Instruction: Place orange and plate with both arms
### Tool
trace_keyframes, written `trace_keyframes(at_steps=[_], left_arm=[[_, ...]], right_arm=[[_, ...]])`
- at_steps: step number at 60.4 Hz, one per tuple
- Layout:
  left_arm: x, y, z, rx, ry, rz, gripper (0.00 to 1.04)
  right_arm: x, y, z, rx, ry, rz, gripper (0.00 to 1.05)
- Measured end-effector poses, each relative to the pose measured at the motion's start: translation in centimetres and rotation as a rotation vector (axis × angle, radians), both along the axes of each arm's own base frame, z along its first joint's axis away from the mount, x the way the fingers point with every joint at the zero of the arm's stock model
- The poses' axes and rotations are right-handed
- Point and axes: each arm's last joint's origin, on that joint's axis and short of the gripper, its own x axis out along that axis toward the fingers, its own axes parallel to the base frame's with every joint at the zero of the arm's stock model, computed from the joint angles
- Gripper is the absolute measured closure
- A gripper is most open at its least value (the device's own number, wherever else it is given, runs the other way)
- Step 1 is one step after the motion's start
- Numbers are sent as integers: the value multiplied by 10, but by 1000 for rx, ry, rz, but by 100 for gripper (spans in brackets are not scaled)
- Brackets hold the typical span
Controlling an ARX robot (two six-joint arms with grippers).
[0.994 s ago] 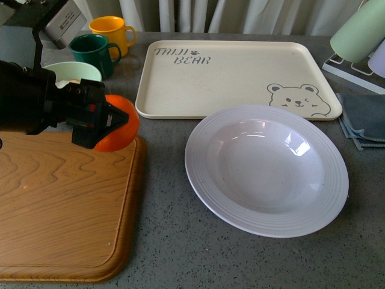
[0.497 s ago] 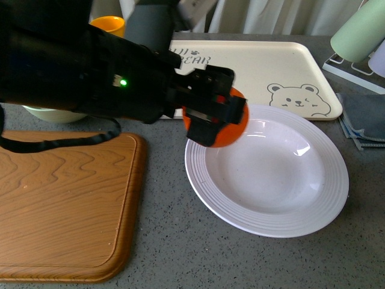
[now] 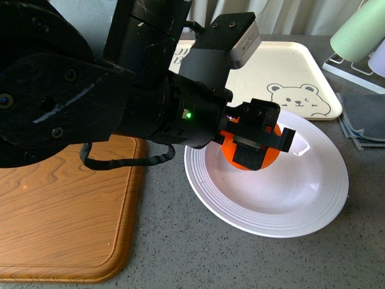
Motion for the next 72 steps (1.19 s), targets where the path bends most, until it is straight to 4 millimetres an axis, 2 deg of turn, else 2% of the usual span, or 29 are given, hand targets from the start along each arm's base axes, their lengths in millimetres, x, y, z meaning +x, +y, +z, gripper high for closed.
trace_keyframes(at_steps=[6, 20, 27, 34, 40, 45, 57, 59, 62, 65, 68, 72], left_arm=[[2, -2, -3, -3, 11, 4, 46], [6, -6, 1, -12, 3, 19, 8], [6, -5, 4, -23, 1, 23, 9], [4, 2, 16, -55, -20, 36, 9], [3, 26, 39, -106, -60, 94, 9], [3, 59, 58, -158, -92, 172, 9], [1, 116, 94, -268, -159, 282, 9], [0, 121, 96, -253, -220, 345, 11], [-6, 129, 98, -186, -451, 576, 22], [-17, 140, 94, -102, -580, 761, 31], [-30, 151, 90, -41, -637, 884, 40], [-44, 165, 87, 1, -662, 945, 51]], right_arm=[[0, 0, 0, 0, 0, 0, 9], [0, 0, 0, 0, 0, 0, 9], [0, 0, 0, 0, 0, 0, 9], [0, 0, 0, 0, 0, 0, 9], [0, 0, 0, 0, 0, 0, 9], [0, 0, 0, 0, 0, 0, 9], [0, 0, 0, 0, 0, 0, 9], [0, 0, 0, 0, 0, 0, 9], [0, 0, 0, 0, 0, 2, 9], [0, 0, 0, 0, 0, 0, 9], [0, 0, 0, 0, 0, 0, 9], [0, 0, 0, 0, 0, 0, 9]])
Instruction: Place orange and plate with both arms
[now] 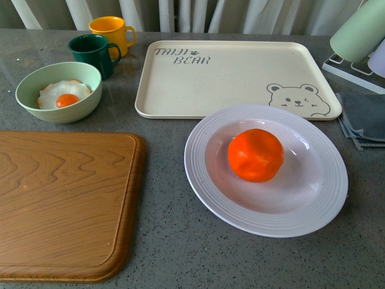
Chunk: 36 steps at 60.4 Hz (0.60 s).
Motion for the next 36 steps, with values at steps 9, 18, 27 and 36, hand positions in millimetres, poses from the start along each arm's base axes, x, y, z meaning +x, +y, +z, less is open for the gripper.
trace_keyframes(at_steps=[9, 18, 27, 36], left_arm=[[-33, 21, -10, 33, 9, 7, 82], [-56, 33, -14, 37, 2, 8, 103], [-75, 41, -18, 41, 7, 9, 103], [-94, 48, -30, 41, 8, 8, 103]], right_arm=[[0, 0, 0, 0, 0, 0, 9], [0, 0, 0, 0, 0, 0, 9], [0, 0, 0, 0, 0, 0, 9], [0, 0, 0, 0, 0, 0, 9]])
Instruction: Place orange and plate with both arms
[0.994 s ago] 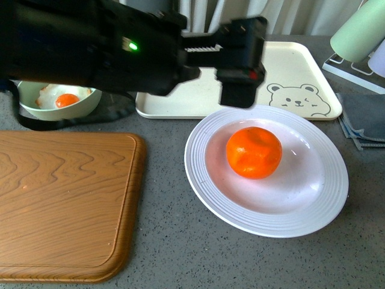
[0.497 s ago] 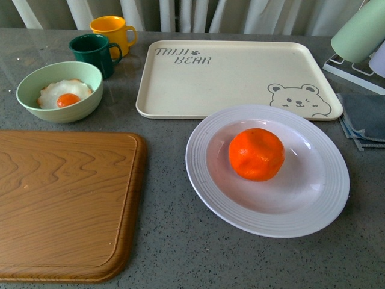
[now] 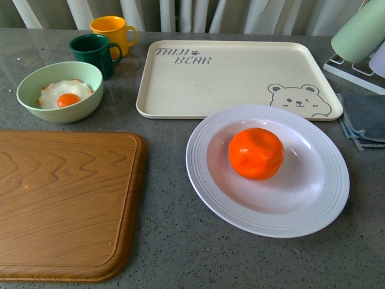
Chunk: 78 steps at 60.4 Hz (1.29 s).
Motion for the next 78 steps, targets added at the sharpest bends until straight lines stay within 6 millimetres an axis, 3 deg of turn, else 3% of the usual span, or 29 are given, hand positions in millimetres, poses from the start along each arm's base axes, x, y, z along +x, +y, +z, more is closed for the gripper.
trace_keyframes(at_steps=[13, 47, 78], left_arm=[[-16, 12, 0, 1, 0, 8, 103], [-45, 12, 7, 2, -21, 2, 103], [-60, 12, 8, 2, -27, 3, 103]], right_arm=[[0, 0, 0, 0, 0, 0, 9], [0, 0, 0, 0, 0, 0, 9], [0, 0, 0, 0, 0, 0, 9]])
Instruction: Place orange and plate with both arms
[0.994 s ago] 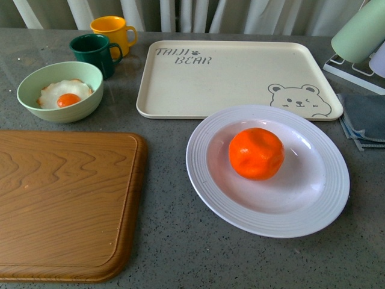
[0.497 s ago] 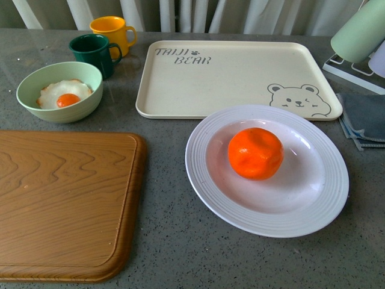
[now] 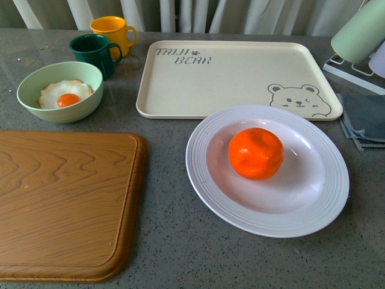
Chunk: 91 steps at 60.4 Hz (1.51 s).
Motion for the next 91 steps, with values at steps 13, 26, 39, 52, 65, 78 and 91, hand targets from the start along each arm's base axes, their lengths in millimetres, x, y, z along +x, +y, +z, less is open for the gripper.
trace_keyframes(at_steps=[13, 26, 39, 52, 65, 78, 91], left_arm=[[-4, 0, 0, 0, -1, 0, 103], [-15, 0, -5, 0, 23, -1, 103], [-16, 0, -4, 1, 17, 1, 103], [-16, 0, -4, 0, 17, 1, 92], [-16, 0, -4, 0, 17, 1, 43], [-16, 0, -4, 3, 17, 1, 9], [-16, 0, -4, 3, 17, 1, 9]], right_arm=[[0, 0, 0, 0, 0, 0, 9], [0, 0, 0, 0, 0, 0, 9], [0, 0, 0, 0, 0, 0, 9], [0, 0, 0, 0, 0, 0, 9], [0, 0, 0, 0, 0, 0, 9], [13, 0, -16, 286, 693, 27, 9], [43, 5, -36, 394, 821, 32, 9]])
